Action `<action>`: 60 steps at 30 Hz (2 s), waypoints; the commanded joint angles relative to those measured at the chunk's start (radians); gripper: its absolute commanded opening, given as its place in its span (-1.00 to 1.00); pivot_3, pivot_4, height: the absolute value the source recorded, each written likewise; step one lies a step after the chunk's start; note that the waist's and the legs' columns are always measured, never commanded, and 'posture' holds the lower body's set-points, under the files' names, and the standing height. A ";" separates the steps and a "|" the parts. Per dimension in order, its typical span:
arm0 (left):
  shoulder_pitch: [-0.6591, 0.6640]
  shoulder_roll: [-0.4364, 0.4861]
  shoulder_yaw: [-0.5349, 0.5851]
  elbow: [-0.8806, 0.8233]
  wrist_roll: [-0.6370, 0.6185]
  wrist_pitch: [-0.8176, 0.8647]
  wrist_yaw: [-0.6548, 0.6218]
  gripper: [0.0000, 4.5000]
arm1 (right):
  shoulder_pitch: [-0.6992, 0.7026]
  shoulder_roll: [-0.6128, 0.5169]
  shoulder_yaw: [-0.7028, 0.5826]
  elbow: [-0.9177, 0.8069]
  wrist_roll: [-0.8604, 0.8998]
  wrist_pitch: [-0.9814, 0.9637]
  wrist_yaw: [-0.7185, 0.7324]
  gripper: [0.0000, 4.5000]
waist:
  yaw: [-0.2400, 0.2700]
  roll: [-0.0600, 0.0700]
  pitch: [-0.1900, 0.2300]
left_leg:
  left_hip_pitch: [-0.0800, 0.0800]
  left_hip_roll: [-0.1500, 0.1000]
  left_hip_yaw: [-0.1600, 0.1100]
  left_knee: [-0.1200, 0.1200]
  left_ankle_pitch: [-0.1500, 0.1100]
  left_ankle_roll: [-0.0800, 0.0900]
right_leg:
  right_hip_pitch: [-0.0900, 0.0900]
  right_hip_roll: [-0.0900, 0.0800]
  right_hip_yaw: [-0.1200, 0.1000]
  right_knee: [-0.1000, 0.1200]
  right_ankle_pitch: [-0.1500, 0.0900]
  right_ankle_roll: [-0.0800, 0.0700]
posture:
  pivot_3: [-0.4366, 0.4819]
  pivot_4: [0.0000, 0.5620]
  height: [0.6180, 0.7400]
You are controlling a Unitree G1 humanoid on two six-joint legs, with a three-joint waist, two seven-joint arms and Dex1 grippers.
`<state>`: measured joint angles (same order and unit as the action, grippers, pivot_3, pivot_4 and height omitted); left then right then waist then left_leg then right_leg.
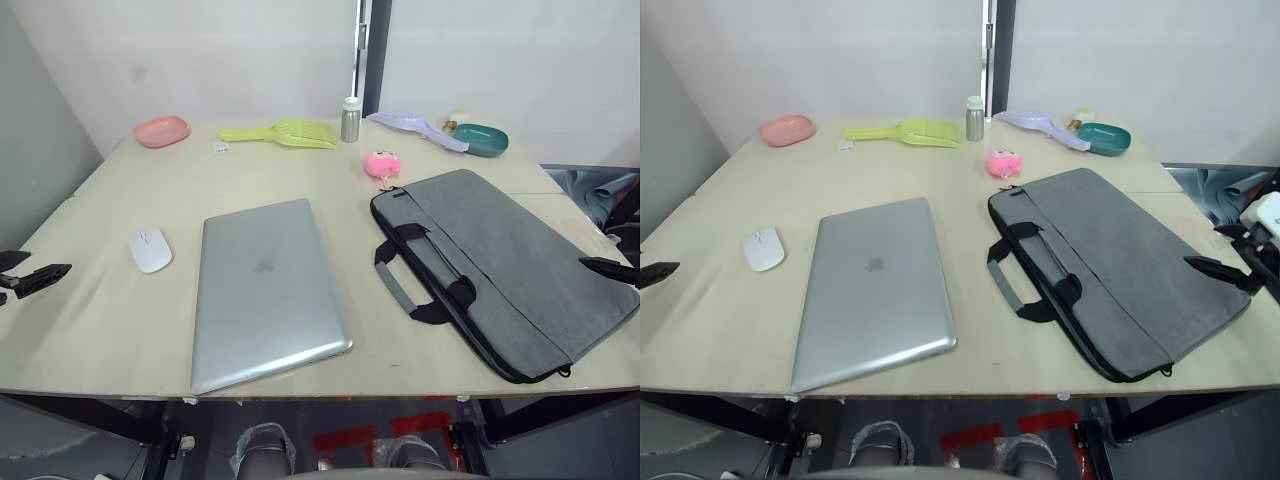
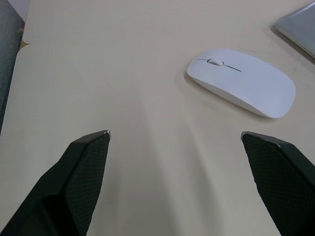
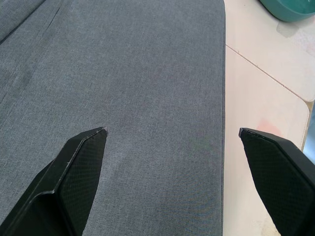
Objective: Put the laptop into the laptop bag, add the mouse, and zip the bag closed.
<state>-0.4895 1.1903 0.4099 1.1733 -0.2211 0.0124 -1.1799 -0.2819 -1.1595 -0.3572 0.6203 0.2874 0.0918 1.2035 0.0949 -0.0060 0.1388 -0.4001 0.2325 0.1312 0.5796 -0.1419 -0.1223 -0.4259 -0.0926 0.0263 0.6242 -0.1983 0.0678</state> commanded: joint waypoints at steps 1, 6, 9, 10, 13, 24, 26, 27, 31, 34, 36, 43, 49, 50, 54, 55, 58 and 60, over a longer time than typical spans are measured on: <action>-0.016 0.017 -0.001 -0.005 0.000 -0.016 0.009 0.99 | -0.007 -0.025 -0.048 -0.020 0.025 0.002 0.004 0.99 | 0.000 0.000 0.000 | 0.000 0.000 0.000 0.000 0.000 0.000 | 0.000 0.000 0.000 0.000 0.000 0.000 | -0.05 -0.47 1.00; -0.032 0.014 0.001 -0.011 -0.012 0.025 -0.019 0.99 | 0.001 -0.023 -0.055 -0.049 0.028 0.024 0.004 0.99 | 0.000 0.000 0.000 | 0.000 0.000 0.000 0.000 0.000 0.000 | 0.000 0.000 0.000 0.000 0.000 0.000 | -0.05 -0.47 1.00; -0.032 0.012 0.003 -0.007 -0.012 0.025 -0.016 0.99 | -0.004 -0.018 -0.057 -0.063 0.030 0.044 -0.007 0.99 | 0.000 0.000 0.000 | 0.000 0.000 0.000 0.000 0.000 0.000 | 0.000 0.000 0.000 0.000 0.000 0.000 | -0.05 -0.47 1.00; -0.031 0.011 0.005 -0.005 -0.013 0.026 -0.017 0.99 | -0.005 -0.016 -0.057 -0.070 0.032 0.053 -0.011 0.99 | 0.000 0.000 0.000 | 0.000 0.000 0.000 0.000 0.000 0.000 | 0.000 0.000 0.000 0.000 0.000 0.000 | -0.05 -0.47 1.00; -0.031 0.012 0.004 -0.004 -0.012 0.027 -0.019 0.99 | -0.001 -0.017 -0.055 -0.087 0.032 0.066 -0.014 0.99 | 0.000 0.000 0.000 | 0.000 0.000 0.000 0.000 0.000 0.000 | 0.000 0.000 0.000 0.000 0.000 0.000 | -0.05 -0.47 1.00; -0.039 0.021 -0.005 -0.010 -0.008 0.048 -0.036 0.99 | 0.014 -0.010 -0.068 -0.181 0.055 0.143 -0.051 0.99 | 0.001 0.000 0.000 | 0.000 0.000 0.000 0.000 0.000 0.000 | 0.000 0.000 0.000 0.000 0.000 0.000 | -0.05 -0.47 1.00; -0.049 0.032 -0.004 -0.037 -0.033 0.165 -0.102 0.99 | 0.027 0.012 -0.053 -0.267 0.074 0.208 -0.071 0.99 | 0.001 0.000 0.000 | 0.000 0.000 0.000 0.000 0.000 0.000 | 0.000 0.000 0.000 0.000 0.000 0.000 | -0.05 -0.47 1.00; -0.048 0.038 -0.004 -0.069 -0.053 0.243 -0.149 0.99 | 0.034 0.025 -0.042 -0.319 0.078 0.240 -0.088 0.99 | 0.001 0.000 0.000 | 0.000 0.000 0.000 0.000 0.000 0.000 | 0.000 0.000 0.000 0.000 0.000 0.000 | -0.05 -0.47 1.00; 0.005 0.060 -0.007 -0.251 -0.136 0.558 -0.277 1.00 | 0.037 0.076 -0.021 -0.489 0.118 0.356 -0.136 0.88 | 0.001 0.000 0.000 | 0.000 0.000 0.000 0.000 0.000 0.000 | 0.000 0.000 0.000 0.001 0.000 0.000 | -0.05 -0.47 1.00; 0.083 0.070 -0.026 -0.422 -0.213 0.832 -0.341 1.00 | 0.018 0.140 0.029 -0.645 0.162 0.443 -0.179 0.56 | -0.003 0.001 0.000 | 0.001 0.000 0.000 -0.001 0.000 0.000 | -0.001 0.000 0.000 0.001 0.000 0.000 | -0.05 -0.47 1.00; 0.129 0.060 -0.028 -0.515 -0.253 0.944 -0.329 1.00 | 0.004 0.173 0.072 -0.712 0.155 0.470 -0.215 0.25 | -0.003 0.002 0.001 | 0.001 0.000 0.001 -0.002 0.000 -0.001 | -0.001 0.000 0.001 0.001 0.000 0.000 | -0.05 -0.47 1.00; 0.139 -0.041 -0.112 -0.735 -0.361 1.221 -0.247 1.00 | -0.119 0.376 0.321 -0.842 0.114 0.521 -0.321 -0.84 | -0.002 0.002 0.001 | 0.001 0.000 0.001 -0.002 0.000 -0.001 | -0.002 0.000 0.001 0.001 0.000 0.000 | -0.05 -0.47 1.00; 0.068 -0.041 -0.229 -0.704 -0.445 1.459 -0.260 1.00 | -0.202 0.428 0.508 -0.804 -0.023 0.517 -0.355 -0.99 | -0.002 0.002 0.001 | -0.001 -0.001 0.000 -0.003 0.000 -0.002 | -0.002 0.000 0.000 0.000 0.000 -0.001 | -0.05 -0.47 1.00; 0.056 -0.040 -0.259 -0.690 -0.453 1.492 -0.267 1.00 | -0.218 0.439 0.540 -0.797 -0.047 0.524 -0.363 -0.99 | -0.002 0.002 0.001 | -0.001 -0.001 -0.001 -0.003 0.000 -0.002 | -0.002 0.000 0.000 0.000 0.000 -0.001 | -0.05 -0.47 1.00; -0.018 -0.065 -0.347 -0.605 -0.442 1.487 -0.283 1.00 | -0.290 0.536 0.625 -0.778 -0.093 0.566 -0.401 -0.99 | -0.007 0.002 0.001 | 0.000 0.000 -0.001 -0.003 0.001 -0.004 | -0.002 0.001 0.000 0.002 0.000 -0.001 | -0.05 -0.47 1.00; -0.033 -0.071 -0.363 -0.585 -0.437 1.488 -0.277 1.00 | -0.304 0.551 0.637 -0.768 -0.105 0.569 -0.406 -0.99 | -0.006 0.002 0.001 | 0.000 0.000 -0.001 -0.004 0.002 -0.004 | -0.002 0.001 0.000 0.002 0.000 -0.001 | -0.05 -0.47 1.00; -0.056 -0.091 -0.417 -0.554 -0.409 1.427 -0.278 1.00 | -0.341 0.597 0.689 -0.729 -0.152 0.562 -0.421 -0.99 | -0.004 0.002 0.001 | 0.000 -0.001 -0.002 -0.003 0.002 -0.005 | -0.002 0.001 0.000 0.002 0.000 -0.001 | -0.05 -0.47 1.00; -0.084 -0.115 -0.436 -0.519 -0.391 1.385 -0.277 1.00 | -0.362 0.633 0.723 -0.705 -0.175 0.564 -0.429 -0.99 | -0.002 0.002 0.001 | 0.000 -0.001 -0.002 -0.003 0.004 -0.009 | -0.001 0.001 -0.001 0.002 0.000 -0.001 | -0.05 -0.47 1.00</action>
<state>-0.5501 1.0754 -0.0170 0.6404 -0.6218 1.4275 -1.4485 -0.6244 -0.5422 0.3482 -0.0801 0.1276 0.6608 0.7827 0.0929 -0.0043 0.1398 -0.4008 0.2316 0.1279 0.5764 -0.1377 -0.1311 -0.4274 -0.0916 0.0246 0.6261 -0.1986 0.0673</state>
